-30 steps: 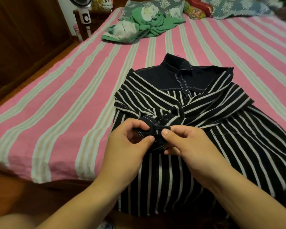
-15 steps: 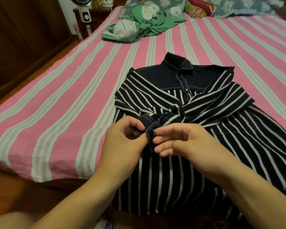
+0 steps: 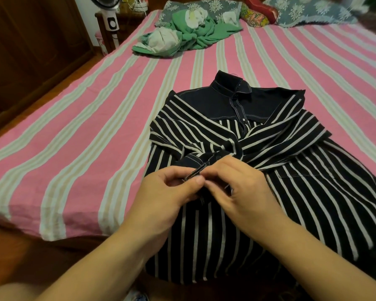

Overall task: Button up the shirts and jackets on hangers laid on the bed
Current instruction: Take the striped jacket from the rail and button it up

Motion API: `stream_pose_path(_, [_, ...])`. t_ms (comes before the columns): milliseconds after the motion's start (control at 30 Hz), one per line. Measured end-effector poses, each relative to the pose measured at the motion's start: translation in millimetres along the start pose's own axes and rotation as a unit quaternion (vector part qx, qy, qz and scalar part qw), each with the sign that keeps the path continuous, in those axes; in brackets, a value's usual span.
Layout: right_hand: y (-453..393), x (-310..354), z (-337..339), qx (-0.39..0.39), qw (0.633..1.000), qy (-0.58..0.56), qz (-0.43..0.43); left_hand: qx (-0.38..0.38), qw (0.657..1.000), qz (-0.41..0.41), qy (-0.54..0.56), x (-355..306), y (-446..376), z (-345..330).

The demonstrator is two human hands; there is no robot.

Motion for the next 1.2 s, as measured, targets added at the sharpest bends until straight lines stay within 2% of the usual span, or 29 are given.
stream_pose_path(100, [1.2, 0.5, -2.7, 0.014, 1.000, 0.014, 0.018, -0.038, 0.999, 0.007, -0.017, 3.6, -1.1, 3.8])
stream_pose_path(200, [1.8, -1.1, 0.5, 0.023, 0.997, 0.062, 0.050, -0.041, 0.997, 0.026, -0.059, 3.2, -2.6, 7.8])
stream_pose_path(400, [-1.8, -4.9, 6.6, 0.059, 0.979, 0.148, 0.130, -0.019, 0.983, 0.020, -0.183, -8.4, -1.2, 10.1])
stream_pose_path(567, [2.3, -2.0, 4.5, 0.083, 0.972, 0.168, 0.140, 0.005, 0.962, 0.011, -0.272, -10.5, -1.8, 14.0])
stream_pose_path(667, [5.1, 3.7, -5.6, 0.059, 0.968, 0.199, 0.141, 0.009, 0.952, -0.003, -0.304, -12.6, 0.3, 17.0])
stream_pose_path(733, [5.2, 5.4, -11.0, 0.012, 0.967, 0.214, 0.136, 0.017, 0.958, -0.011, -0.286, -12.1, 0.1, 17.8])
stream_pose_path(867, [10.0, 4.2, -15.3, -0.080, 0.975, 0.180, 0.105, 0.010, 0.986, -0.010, -0.167, -3.9, 1.8, 12.5])
stream_pose_path(933, [13.0, 5.2, -18.4, -0.092, 0.974, 0.173, 0.114, -0.008, 0.995, 0.007, -0.100, 4.0, 1.8, 10.6])
stream_pose_path(1000, [12.9, 3.5, -20.9, -0.081, 0.978, 0.151, 0.123, -0.012, 0.998, 0.052, 0.020, 11.8, -1.4, 9.7])
stream_pose_path(1067, [12.1, -3.3, -19.1, -0.061, 0.992, 0.071, 0.084, 0.003, 0.985, 0.104, 0.134, 15.8, -4.3, 8.7])
stream_pose_path(1100, [12.6, -6.8, -16.3, -0.055, 0.997, 0.026, 0.057, 0.018, 0.981, 0.117, 0.157, 16.1, -4.8, 9.9])
stream_pose_path(1167, [14.0, -10.8, -12.0, -0.030, 0.999, -0.007, 0.028, 0.035, 0.987, 0.112, 0.111, 16.4, -6.4, 15.1])
stream_pose_path(1200, [14.1, -11.1, -10.8, -0.008, 0.999, 0.000, 0.031, 0.039, 0.994, 0.097, 0.033, 14.7, -6.1, 17.9])
Point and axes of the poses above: each hand's wrist, its own y-axis away from the middle knuckle, its own z-axis out of the back of the hand, x = y × z, the point moved 3 cm from there along -y, towards the middle knuckle, and after that the axes turned 8 degrees about x, right-handed, at the moved point
